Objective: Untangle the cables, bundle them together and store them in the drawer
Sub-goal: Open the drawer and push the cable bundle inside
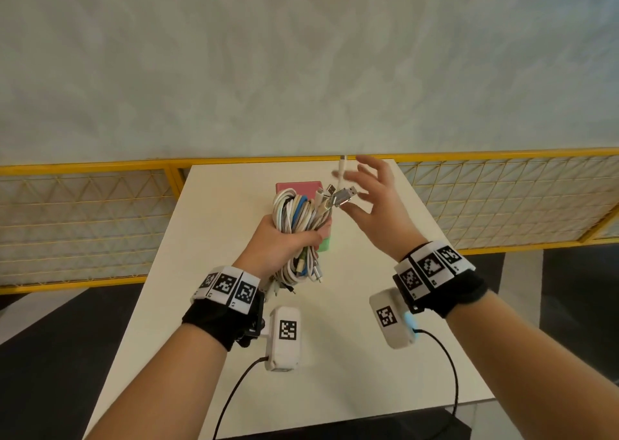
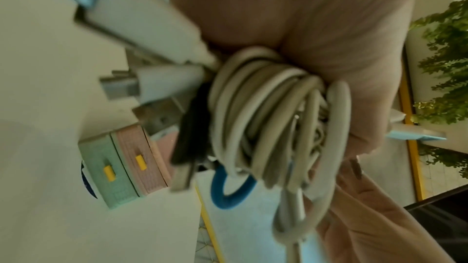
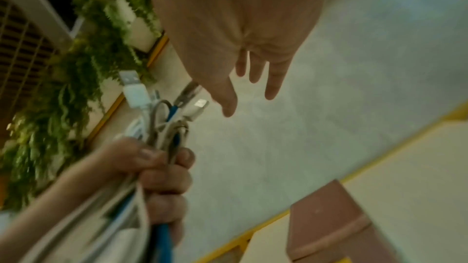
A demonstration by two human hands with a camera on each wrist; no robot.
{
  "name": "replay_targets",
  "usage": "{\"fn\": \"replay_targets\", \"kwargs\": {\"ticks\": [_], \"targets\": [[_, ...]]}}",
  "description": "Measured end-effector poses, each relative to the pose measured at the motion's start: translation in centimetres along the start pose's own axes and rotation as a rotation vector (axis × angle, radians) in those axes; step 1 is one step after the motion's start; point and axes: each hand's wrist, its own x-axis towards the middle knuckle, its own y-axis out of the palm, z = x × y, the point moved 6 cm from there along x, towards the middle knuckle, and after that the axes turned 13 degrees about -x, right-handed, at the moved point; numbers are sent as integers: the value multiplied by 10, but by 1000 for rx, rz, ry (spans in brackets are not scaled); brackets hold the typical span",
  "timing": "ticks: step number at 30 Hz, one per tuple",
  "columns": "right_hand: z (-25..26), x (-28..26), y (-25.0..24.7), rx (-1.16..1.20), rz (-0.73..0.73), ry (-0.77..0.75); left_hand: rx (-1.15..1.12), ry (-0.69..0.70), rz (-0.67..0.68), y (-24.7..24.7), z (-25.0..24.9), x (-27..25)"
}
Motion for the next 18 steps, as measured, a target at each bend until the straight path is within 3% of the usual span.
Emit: {"fn": "replay_targets", "kwargs": {"ticks": [3,6,9,12,16,18], "targets": [[-2,2,-4,-116,-29,-41,31,2,41,2,-1,-1],[1,-2,-17,-9,-164,-32,45,-22,48,0,2,-1],[10,-2,-14,-76,-78,-115,67,-41,68,1,4,-3],[6,-1,-8,-147,-29,-77,43,-27,74,4,1,-6],[-2,-5,0,53,-2,35,-3,26,39,4,-7,-8],[0,-8,5,35,20,25,-19,57,14,3,-10,-8]]}}
